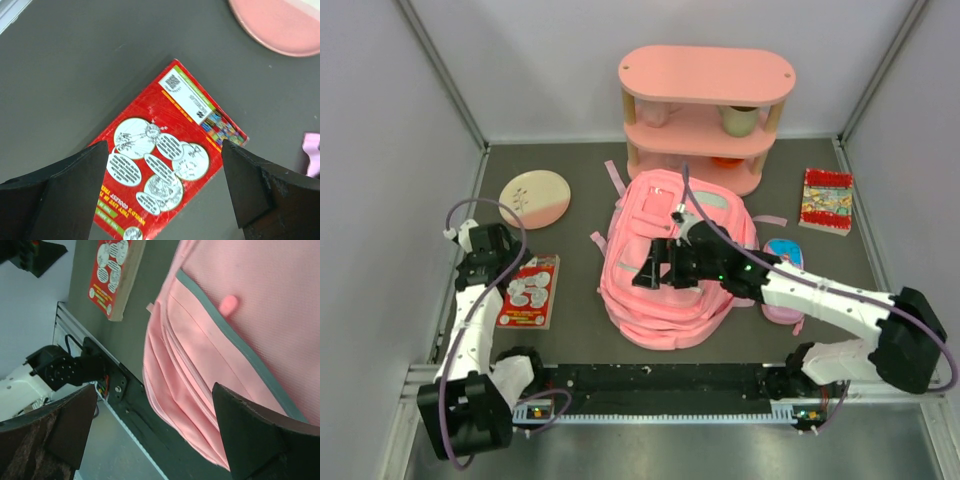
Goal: Pack the student bag
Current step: Pick up the book from the center of the board.
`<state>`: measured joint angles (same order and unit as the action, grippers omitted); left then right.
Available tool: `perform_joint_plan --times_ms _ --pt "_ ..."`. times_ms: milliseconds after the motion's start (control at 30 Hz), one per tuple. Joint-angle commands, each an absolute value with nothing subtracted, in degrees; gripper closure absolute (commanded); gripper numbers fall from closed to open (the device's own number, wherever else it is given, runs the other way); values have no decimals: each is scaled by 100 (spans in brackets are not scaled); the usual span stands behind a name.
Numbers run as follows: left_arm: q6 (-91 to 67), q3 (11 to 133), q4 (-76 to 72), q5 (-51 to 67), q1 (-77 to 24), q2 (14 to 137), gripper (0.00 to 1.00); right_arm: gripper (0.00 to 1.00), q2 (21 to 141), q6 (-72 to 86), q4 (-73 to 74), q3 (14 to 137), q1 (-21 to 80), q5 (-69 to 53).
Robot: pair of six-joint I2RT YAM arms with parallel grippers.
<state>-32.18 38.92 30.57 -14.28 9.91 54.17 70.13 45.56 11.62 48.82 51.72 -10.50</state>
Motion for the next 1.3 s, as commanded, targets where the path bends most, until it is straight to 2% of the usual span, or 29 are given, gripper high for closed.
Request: perform_joint_plan --times_ms 0,300,433,667,700,767,1133,1267 --pt "-3384 3447 2033 -1308 1283 5704 2 4 7628 4790 343 5641 5598 -791" --pt "-3024 3314 1574 -1064 1494 6521 2 4 8787 5044 -156 6240 5967 -660" --pt "-3014 3226 1407 -231 1520 6934 2 4 9359 5177 -132 6600 6108 -361" --pt "-3006 3085 1608 824 1520 6979 2 5 10142 5326 -70 7163 6231 -422" --pt "-3084 3041 1626 965 1512 6935 3 12 10203 5344 -175 7163 6240 -491" --pt "-3155 2840 1635 1325 1512 6707 4 16 10423 5493 -343 7224 6267 -659" --pt "-3498 2101 2240 1845 1503 4818 5 24 11425 5835 -219 7954 6513 -1002" --pt "-3445 2310 2259 1338 1503 4342 5 24 11461 5968 -431 7770 6530 -1073"
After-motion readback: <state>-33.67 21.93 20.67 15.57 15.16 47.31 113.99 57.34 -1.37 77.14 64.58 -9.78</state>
